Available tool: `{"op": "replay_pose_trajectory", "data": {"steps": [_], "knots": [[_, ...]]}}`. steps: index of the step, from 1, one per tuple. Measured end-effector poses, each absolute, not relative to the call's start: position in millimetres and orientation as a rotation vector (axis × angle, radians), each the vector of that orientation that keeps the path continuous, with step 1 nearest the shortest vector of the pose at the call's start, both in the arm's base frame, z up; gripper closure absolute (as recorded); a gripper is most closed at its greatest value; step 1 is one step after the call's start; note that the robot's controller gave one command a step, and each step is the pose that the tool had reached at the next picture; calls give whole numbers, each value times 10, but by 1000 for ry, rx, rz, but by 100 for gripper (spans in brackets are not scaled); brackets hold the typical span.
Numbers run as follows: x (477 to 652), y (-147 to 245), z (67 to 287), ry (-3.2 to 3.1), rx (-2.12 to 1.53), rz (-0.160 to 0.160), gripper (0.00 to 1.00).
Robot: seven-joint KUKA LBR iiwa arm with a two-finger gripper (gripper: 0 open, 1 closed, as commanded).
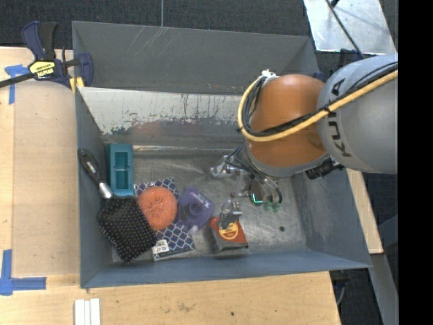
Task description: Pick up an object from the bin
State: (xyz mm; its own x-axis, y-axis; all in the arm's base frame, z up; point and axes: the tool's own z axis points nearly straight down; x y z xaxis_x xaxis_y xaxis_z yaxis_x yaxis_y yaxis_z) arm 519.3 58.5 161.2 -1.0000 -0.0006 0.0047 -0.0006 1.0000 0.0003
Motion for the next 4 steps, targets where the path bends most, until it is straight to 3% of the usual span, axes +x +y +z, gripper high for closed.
{"op": "replay_pose_trajectory", "data": {"steps": [1, 2, 3, 4], "knots": [[5212, 584, 1646, -3144, -1, -1, 0], [5176, 980, 1202, -3148, 80, 0, 0], [5326, 1160, 968, -3138, 139, -2, 0], [5465, 1225, 795, -3152, -275, 0, 100]]}}
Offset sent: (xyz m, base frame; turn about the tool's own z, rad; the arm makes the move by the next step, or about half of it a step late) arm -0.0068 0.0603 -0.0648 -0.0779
